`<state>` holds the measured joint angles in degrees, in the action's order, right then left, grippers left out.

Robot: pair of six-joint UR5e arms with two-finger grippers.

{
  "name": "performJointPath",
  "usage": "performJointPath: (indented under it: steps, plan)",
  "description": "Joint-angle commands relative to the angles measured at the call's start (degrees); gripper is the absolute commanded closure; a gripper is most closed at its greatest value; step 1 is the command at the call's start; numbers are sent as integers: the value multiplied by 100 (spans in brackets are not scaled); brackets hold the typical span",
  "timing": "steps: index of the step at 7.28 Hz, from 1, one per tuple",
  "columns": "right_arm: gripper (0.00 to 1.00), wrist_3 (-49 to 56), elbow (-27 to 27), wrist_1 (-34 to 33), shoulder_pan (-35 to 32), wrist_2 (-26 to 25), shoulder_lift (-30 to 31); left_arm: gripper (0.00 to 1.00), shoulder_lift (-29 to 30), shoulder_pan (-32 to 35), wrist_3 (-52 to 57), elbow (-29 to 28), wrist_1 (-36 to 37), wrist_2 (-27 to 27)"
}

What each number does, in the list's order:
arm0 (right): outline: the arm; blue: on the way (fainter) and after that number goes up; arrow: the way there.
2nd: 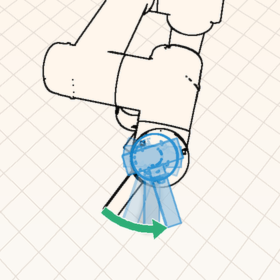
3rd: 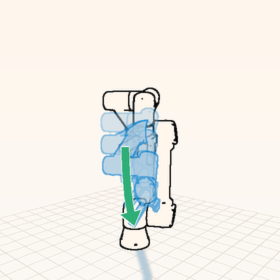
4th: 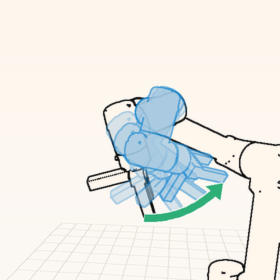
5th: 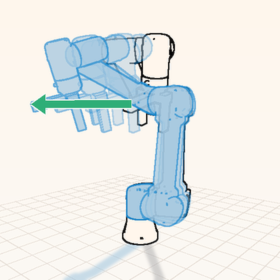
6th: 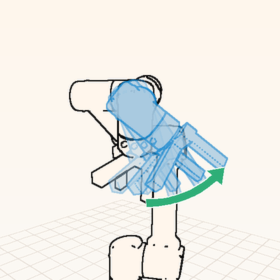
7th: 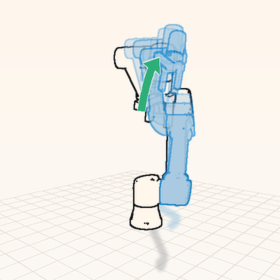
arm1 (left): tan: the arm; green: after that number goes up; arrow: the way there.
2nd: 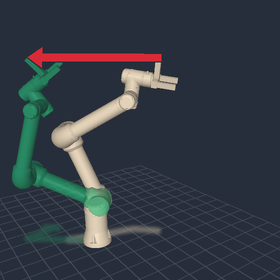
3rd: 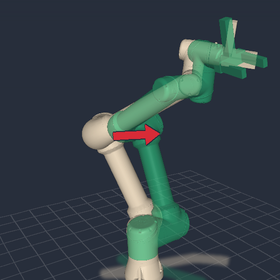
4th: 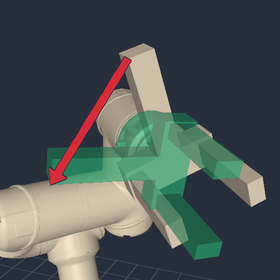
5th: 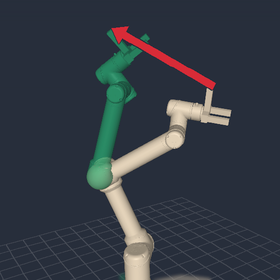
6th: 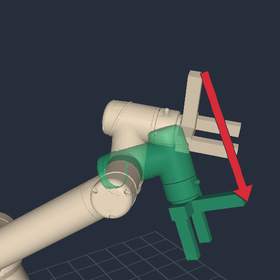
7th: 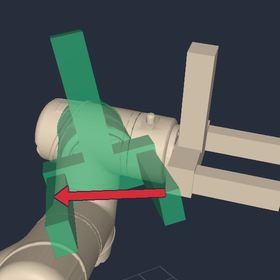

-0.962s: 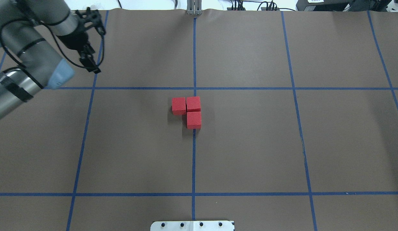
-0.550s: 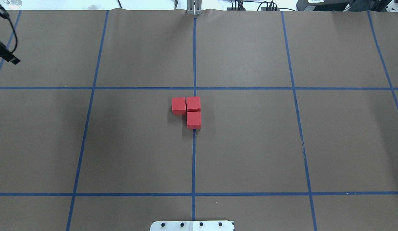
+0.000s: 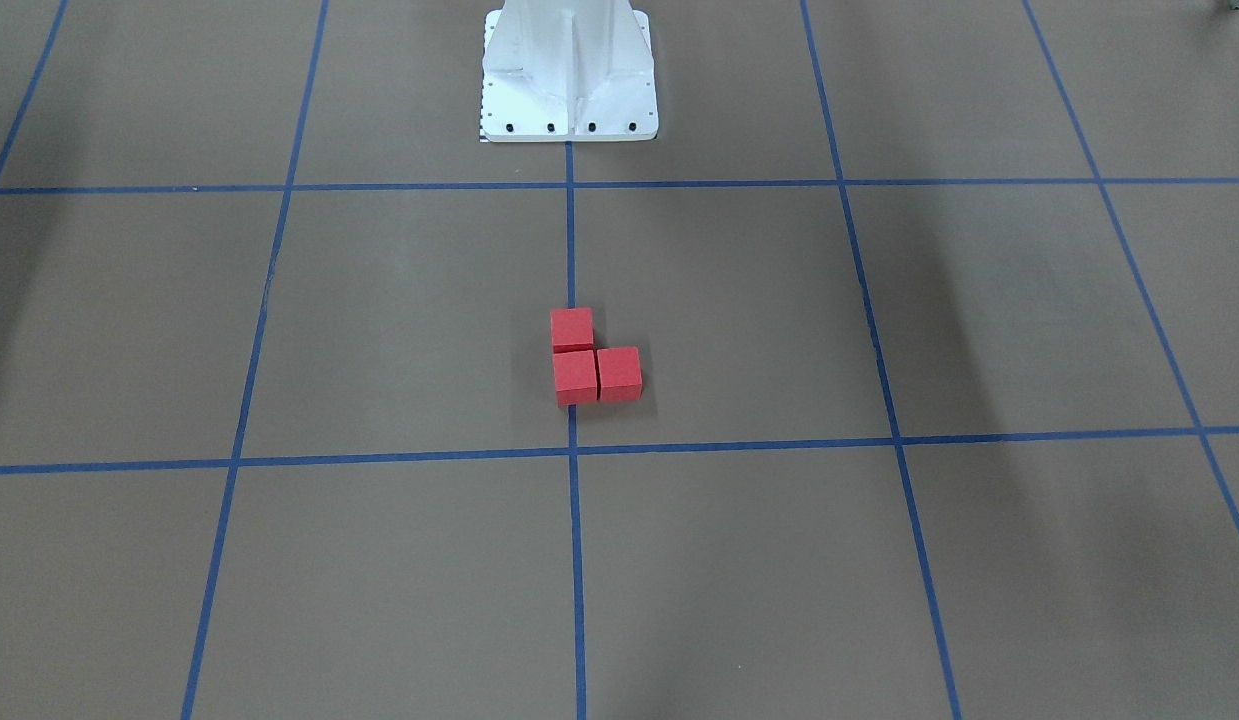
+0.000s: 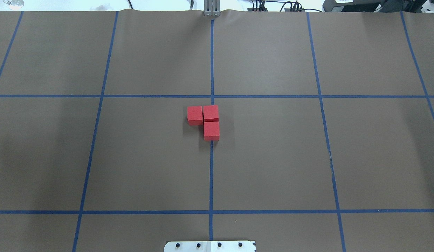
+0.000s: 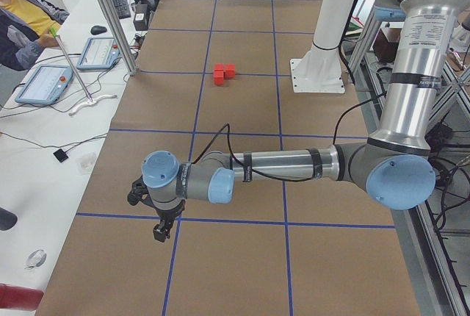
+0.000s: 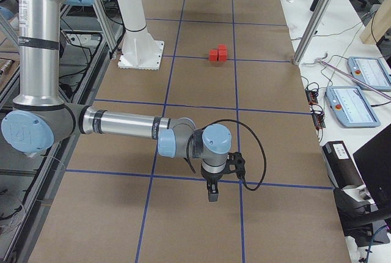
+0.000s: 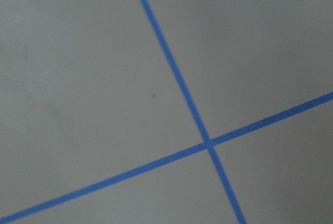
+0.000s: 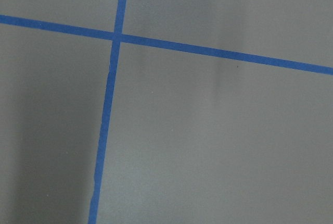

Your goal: Form red blocks into L shape at center

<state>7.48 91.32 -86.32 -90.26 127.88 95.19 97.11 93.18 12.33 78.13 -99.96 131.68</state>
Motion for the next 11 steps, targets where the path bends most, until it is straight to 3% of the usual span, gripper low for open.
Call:
performJointPath:
  steps: [1, 2, 11]
  plan:
    - [0, -10, 9, 1, 0, 0, -1, 0, -60, 68, -763, 367, 309, 6]
    - [0, -10, 9, -8, 0, 0, -1, 0, -87, -27, -1193, 544, 319, 15]
    - [0, -36, 35, -8, 0, 9, -36, 0, -333, -547, -1083, 756, 99, 16]
